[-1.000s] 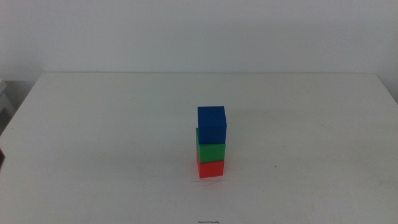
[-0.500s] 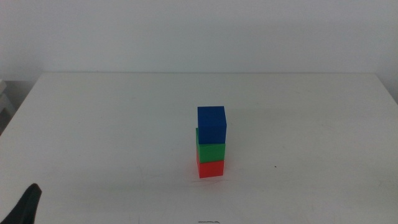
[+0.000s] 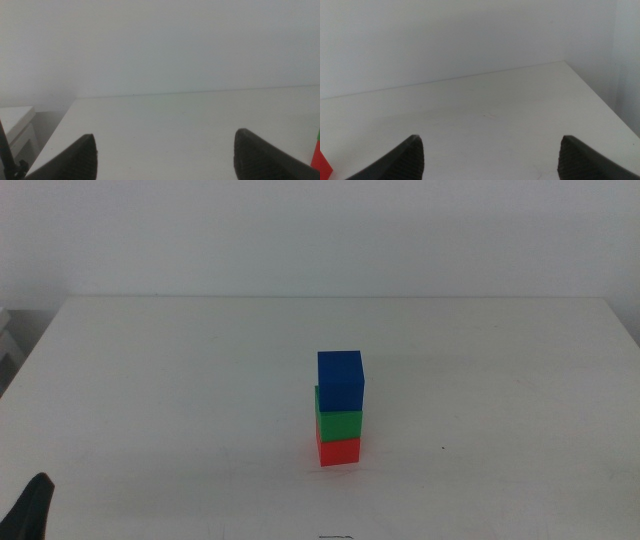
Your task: Stack red cubes first, then green, then blue cubes in a specific spot.
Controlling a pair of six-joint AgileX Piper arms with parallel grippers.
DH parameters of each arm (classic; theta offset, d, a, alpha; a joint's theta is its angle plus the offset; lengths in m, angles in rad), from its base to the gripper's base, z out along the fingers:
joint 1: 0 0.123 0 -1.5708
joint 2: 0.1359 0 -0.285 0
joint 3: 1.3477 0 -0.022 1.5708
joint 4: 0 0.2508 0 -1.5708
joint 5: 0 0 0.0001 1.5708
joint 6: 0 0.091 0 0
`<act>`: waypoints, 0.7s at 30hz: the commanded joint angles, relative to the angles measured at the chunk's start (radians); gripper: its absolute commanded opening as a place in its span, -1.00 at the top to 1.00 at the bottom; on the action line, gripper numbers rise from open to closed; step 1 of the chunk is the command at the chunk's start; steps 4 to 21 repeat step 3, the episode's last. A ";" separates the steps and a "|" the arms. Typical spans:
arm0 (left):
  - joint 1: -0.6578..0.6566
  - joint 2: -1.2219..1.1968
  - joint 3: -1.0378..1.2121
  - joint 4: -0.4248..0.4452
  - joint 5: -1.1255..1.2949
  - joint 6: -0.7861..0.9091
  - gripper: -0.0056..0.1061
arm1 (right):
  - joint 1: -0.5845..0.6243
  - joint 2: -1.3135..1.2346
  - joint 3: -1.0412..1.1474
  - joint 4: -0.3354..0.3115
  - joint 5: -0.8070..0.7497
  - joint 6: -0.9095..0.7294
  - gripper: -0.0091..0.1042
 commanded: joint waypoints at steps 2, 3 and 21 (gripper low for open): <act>0.002 -0.020 -0.003 -0.012 -0.068 -0.001 -0.78 | -0.006 -0.022 -0.018 -0.005 -0.082 -0.009 -0.70; 0.002 -0.020 -0.003 -0.012 -0.068 -0.001 -0.78 | -0.006 -0.022 -0.018 -0.005 -0.082 -0.009 -0.70; 0.002 -0.020 -0.003 -0.012 -0.068 -0.001 -0.78 | -0.006 -0.022 -0.018 -0.005 -0.082 -0.009 -0.70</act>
